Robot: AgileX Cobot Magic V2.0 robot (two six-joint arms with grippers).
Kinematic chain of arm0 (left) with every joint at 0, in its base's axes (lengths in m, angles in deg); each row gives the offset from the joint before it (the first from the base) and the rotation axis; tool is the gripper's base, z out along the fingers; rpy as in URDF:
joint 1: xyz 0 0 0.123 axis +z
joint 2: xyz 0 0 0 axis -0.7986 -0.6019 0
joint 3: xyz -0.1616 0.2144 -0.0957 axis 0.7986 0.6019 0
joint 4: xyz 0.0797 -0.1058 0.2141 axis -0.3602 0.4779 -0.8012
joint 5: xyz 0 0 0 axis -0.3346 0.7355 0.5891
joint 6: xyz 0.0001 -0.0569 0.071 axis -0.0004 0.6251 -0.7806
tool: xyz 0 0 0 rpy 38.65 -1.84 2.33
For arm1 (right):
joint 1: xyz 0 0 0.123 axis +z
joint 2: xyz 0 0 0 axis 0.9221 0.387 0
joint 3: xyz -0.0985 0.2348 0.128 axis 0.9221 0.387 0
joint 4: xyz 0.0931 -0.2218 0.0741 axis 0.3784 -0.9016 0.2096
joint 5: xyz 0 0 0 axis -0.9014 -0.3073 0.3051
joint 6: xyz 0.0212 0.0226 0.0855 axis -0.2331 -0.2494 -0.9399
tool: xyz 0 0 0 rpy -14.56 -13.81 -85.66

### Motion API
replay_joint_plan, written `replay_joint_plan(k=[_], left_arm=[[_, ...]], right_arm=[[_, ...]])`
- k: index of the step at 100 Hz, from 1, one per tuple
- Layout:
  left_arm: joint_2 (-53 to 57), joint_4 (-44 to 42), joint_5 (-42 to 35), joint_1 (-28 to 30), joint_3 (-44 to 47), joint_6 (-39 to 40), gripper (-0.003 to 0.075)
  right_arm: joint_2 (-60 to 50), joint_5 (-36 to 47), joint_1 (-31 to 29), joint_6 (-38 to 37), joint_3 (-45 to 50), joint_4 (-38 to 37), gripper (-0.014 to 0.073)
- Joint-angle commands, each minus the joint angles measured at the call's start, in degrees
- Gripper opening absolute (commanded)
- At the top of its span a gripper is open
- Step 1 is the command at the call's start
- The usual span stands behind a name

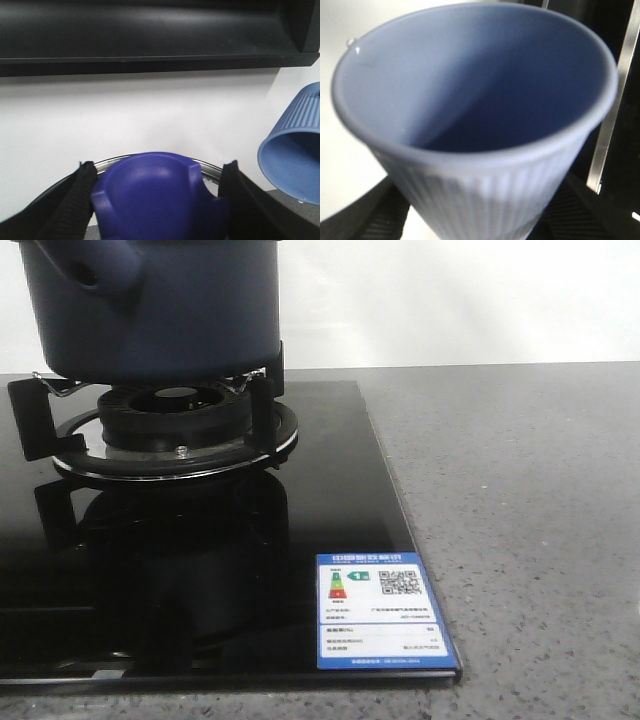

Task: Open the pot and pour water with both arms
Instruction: 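Tilt the cup over the pot with the right gripper to pour water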

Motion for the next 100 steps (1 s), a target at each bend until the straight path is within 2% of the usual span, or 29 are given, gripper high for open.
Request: replay_joint_plan(k=[1, 16, 30, 42, 75, 92, 100], left_arm=[[1.20, 0.13, -5.52, 0.11, -2.52, 0.09, 0.0414], [1.20, 0.13, -5.52, 0.11, -2.52, 0.09, 0.0414], [1.20, 0.13, -5.52, 0.11, -2.52, 0.09, 0.0414], [1.20, 0.13, -5.52, 0.11, -2.52, 0.09, 0.0414], [1.20, 0.13, -5.52, 0.11, -2.52, 0.09, 0.0414], [1.20, 0.13, -5.52, 0.11, -2.52, 0.09, 0.0414], [1.20, 0.13, -5.52, 0.11, -2.52, 0.09, 0.0414]], right_arm=[[-2.60, -1.52, 0.03, -3.44, -2.11, -1.21, 0.0315], [-2.60, -3.83, 0.03, -10.07, -2.11, -0.98, 0.0315], [-3.15, -9.13, 0.03, -20.01, -2.11, -0.85, 0.0315], [-4.52, -13.57, -0.08, -28.63, -2.11, 3.06, 0.0315], [-12.42, -14.14, -6.37, -35.38, -2.11, 21.53, 0.0315], [-16.99, -13.43, -10.93, -35.52, -1.88, 31.46, 0.0315], [-18.93, -11.84, -13.06, -35.75, -1.00, 33.85, 0.0315]])
